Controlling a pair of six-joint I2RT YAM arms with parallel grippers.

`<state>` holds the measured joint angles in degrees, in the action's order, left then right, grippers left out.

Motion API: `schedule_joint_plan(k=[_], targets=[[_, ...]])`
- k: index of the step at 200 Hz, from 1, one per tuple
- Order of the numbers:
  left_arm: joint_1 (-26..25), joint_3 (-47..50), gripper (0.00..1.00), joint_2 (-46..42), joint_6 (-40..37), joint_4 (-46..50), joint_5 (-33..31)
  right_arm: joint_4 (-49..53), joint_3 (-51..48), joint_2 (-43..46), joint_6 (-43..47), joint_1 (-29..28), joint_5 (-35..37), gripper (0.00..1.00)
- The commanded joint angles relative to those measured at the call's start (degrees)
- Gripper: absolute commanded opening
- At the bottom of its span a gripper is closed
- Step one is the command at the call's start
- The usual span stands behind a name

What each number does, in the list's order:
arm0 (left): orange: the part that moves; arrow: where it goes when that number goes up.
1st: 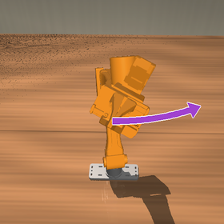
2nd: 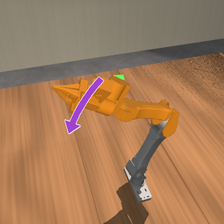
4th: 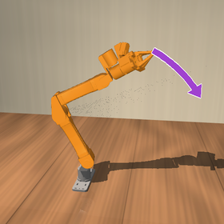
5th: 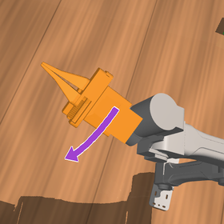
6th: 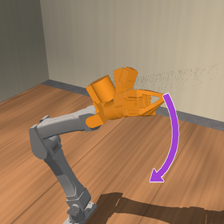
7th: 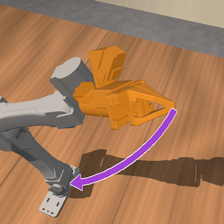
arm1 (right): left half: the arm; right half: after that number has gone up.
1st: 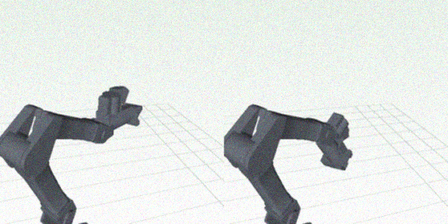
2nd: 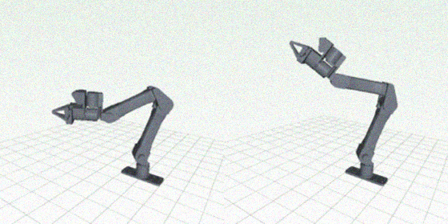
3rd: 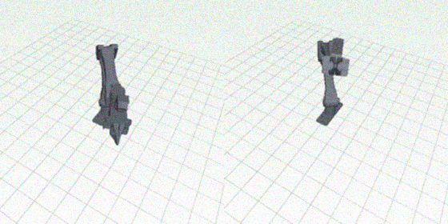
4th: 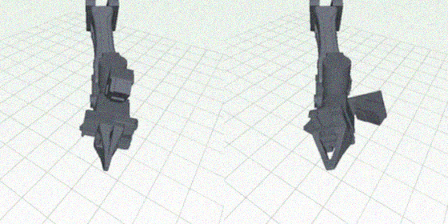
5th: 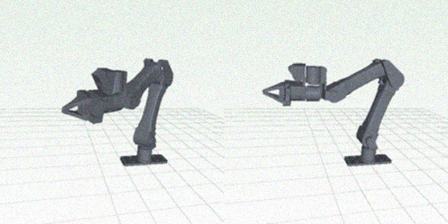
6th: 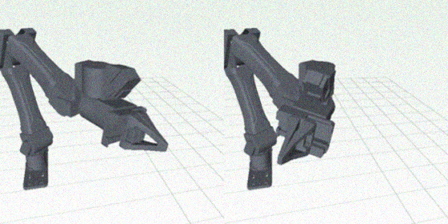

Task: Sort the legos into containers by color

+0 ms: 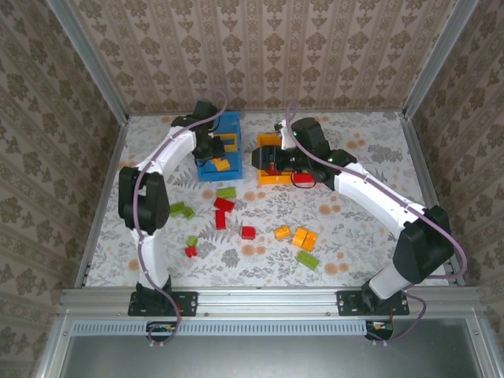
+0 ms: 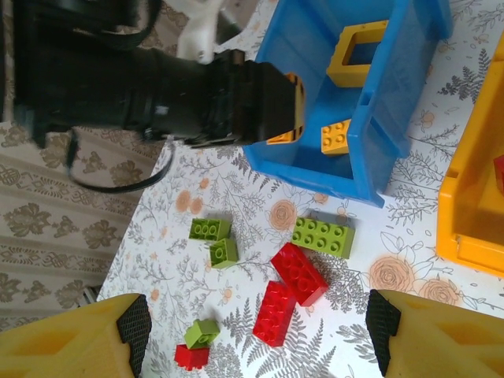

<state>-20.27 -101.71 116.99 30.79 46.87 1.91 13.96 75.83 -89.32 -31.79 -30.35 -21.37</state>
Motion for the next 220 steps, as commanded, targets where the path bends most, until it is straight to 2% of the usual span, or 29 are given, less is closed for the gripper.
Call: schedule_joint_plan(k=[1,38,53,76,117,137,161,193,220], targets=[[1.2,-4.6,0.3,3.7,-1.6,-0.1,2.6,1.7,1.9,-1.0,-1.4,0.3,0.0,0.75],[1.2,-11.1,0.34,10.3,-1.9,2.4,3.1,2.2,1.5,-1.7,-1.7,0.3,-0.1,0.75],[1.2,-11.6,0.43,11.0,-1.9,2.6,3.3,2.6,1.5,-1.9,-1.4,0.2,-0.1,0.76],[1.1,-11.6,0.55,10.5,-1.7,2.6,3.6,3.8,1.3,-1.9,-0.2,0.2,0.0,0.78],[0.7,-9.8,0.58,5.1,-1.2,2.5,3.2,8.3,0.0,-0.8,3.7,0.1,2.6,0.77],[-0.1,-5.7,0.61,-0.2,-0.1,1.9,2.2,13.2,-1.4,0.1,7.5,-0.6,4.5,0.75],[-1.6,3.4,0.65,-9.0,1.5,-0.2,1.6,20.9,-5.3,2.5,9.9,-2.2,10.2,0.72],[-5.5,16.9,0.67,-21.2,-2.1,-4.0,6.6,33.6,-9.5,6.7,8.6,-4.1,13.4,0.71],[-14.6,27.6,0.68,-30.3,-9.0,-6.6,11.2,44.8,-13.2,9.3,6.9,-7.1,13.8,0.72]])
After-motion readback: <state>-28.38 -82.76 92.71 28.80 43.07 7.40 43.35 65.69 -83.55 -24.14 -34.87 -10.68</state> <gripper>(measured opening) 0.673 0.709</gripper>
